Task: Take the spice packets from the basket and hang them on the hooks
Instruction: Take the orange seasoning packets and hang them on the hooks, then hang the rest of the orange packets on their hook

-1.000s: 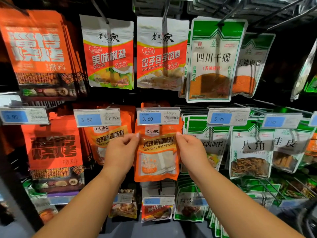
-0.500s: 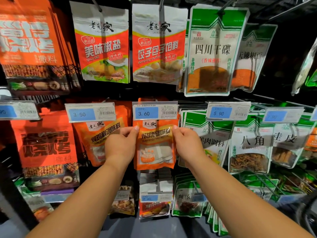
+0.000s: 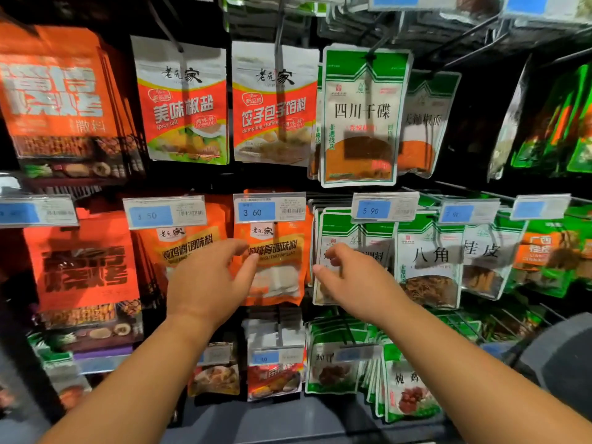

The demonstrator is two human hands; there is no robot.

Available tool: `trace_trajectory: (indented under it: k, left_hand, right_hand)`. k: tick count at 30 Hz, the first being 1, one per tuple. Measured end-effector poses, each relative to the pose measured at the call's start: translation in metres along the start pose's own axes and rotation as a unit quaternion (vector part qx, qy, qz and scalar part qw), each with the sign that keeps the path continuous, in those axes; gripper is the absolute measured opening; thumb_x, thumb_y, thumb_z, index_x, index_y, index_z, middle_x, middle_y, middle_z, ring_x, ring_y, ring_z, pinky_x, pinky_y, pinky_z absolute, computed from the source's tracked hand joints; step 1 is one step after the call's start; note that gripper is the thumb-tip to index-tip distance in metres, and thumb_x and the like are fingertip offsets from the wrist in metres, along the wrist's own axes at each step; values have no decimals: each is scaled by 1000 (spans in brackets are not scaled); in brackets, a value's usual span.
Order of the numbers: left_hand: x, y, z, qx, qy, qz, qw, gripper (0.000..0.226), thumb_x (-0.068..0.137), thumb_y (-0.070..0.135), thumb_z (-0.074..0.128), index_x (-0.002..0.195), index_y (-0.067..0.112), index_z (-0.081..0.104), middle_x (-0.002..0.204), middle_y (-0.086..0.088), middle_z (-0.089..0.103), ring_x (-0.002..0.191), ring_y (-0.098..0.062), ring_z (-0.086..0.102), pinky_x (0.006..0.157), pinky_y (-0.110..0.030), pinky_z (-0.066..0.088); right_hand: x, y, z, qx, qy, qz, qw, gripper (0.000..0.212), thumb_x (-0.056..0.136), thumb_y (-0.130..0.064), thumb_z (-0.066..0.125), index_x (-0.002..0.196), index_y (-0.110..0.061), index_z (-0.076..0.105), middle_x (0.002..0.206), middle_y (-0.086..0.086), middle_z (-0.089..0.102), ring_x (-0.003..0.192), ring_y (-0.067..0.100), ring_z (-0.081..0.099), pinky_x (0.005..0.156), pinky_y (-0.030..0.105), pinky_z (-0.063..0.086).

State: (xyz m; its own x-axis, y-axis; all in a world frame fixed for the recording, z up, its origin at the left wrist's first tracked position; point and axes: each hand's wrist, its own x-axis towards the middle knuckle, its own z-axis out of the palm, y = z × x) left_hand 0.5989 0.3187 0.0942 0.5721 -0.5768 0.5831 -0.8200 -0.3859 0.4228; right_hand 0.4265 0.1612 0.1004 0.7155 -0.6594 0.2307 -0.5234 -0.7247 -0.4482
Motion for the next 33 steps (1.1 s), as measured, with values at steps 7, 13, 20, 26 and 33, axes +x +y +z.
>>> trace_trajectory:
  k: [7, 13, 20, 26, 33]
  left_hand:
    - [-9, 73, 40, 4, -101, 191, 976, 42, 96, 53, 54, 128, 30, 66, 118, 11, 72, 112, -19, 65, 83, -38, 57]
    - [-33, 167, 94, -36, -179, 286, 941, 55, 96, 63, 44, 135, 29, 62, 124, 7, 69, 116, -22, 63, 89, -41, 57]
    - [-70, 257, 149, -64, -252, 404, 877, 56, 95, 64, 37, 132, 32, 63, 130, 8, 67, 120, -23, 63, 93, -43, 56]
    - [-87, 330, 200, -53, -300, 489, 817, 46, 101, 58, 47, 140, 36, 56, 139, 12, 60, 130, -17, 53, 102, -37, 49]
    - [-108, 409, 273, -30, -354, 566, 744, 45, 99, 56, 50, 141, 39, 53, 143, 16, 57, 135, -13, 51, 107, -37, 46]
  right_hand:
    - [-54, 43, -68, -142, -36, 9, 989, 62, 103, -58, 45, 153, -23, 38, 153, 3, 46, 131, 23, 51, 106, 39, 45]
    - [-131, 131, -122, -198, -42, 110, 973, 65, 102, -59, 45, 155, -23, 35, 155, 2, 43, 140, 25, 44, 111, 43, 43]
    - [-219, 217, -146, -231, -61, 203, 950, 63, 101, -58, 46, 153, -23, 39, 155, 2, 45, 141, 24, 43, 113, 43, 41]
    - [-269, 288, -143, -222, -106, 268, 931, 62, 101, -60, 46, 151, -24, 40, 147, 2, 50, 134, 25, 48, 107, 43, 45]
    - [-299, 373, -130, -205, -172, 316, 910, 59, 99, -59, 49, 146, -24, 43, 140, 5, 55, 131, 29, 52, 105, 45, 47]
